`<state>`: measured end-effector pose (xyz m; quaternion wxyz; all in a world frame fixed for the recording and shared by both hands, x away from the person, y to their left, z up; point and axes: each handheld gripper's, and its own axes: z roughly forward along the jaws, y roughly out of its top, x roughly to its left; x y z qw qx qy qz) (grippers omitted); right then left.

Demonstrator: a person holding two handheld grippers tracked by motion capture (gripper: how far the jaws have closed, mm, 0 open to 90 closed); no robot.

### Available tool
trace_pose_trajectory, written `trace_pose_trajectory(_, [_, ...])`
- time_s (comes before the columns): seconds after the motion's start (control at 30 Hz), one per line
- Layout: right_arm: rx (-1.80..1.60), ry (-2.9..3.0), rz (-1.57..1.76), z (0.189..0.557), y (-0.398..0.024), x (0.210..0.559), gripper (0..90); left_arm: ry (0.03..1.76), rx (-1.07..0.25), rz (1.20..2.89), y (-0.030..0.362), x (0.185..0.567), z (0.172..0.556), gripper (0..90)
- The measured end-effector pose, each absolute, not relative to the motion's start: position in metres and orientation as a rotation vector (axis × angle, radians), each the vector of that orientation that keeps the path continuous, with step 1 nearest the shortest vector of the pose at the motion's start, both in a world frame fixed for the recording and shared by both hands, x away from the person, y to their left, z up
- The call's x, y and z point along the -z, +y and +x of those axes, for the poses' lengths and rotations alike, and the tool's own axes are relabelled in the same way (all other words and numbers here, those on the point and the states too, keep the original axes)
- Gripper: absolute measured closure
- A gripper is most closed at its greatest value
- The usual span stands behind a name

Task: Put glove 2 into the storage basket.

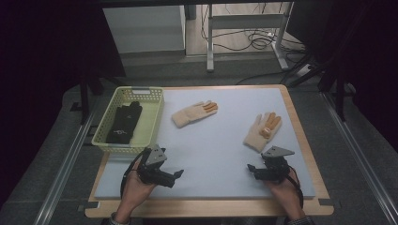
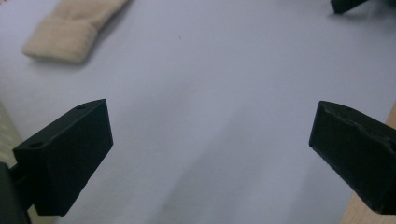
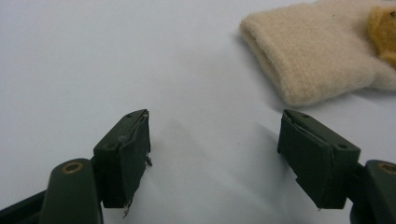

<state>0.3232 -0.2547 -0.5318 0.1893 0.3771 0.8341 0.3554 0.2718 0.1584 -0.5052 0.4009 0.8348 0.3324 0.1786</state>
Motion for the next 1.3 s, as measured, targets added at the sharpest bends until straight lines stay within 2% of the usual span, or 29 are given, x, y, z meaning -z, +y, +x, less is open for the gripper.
trace_pose_trajectory(0.2, [-0.998,2.346,1.060,0.323,-0.254,0.532,24.5,0.907,-0.417,2.135,0.161,0.530,0.275,0.0])
trace_pose_trajectory(0.43, [-0.999,2.346,1.060,0.323,-0.254,0.532,24.5,0.970,-0.451,2.187,0.164,0.550,0.275,0.1])
trace_pose_trajectory(0.63, [-0.997,2.344,1.061,0.323,-0.254,0.531,24.9,1.023,-0.366,2.157,0.170,0.553,0.280,0.3])
trace_pose_trajectory(0.97, [-1.089,2.350,1.028,0.332,-0.229,0.516,26.3,1.029,-0.371,2.142,0.170,0.554,0.278,0.5])
trace_pose_trajectory(1.13, [-1.131,2.366,1.003,0.352,-0.205,0.507,30.9,1.033,-0.371,2.138,0.170,0.554,0.278,0.8])
trace_pose_trajectory(1.3, [-1.169,2.379,0.994,0.377,-0.181,0.504,41.3,1.035,-0.372,2.136,0.170,0.554,0.278,1.1])
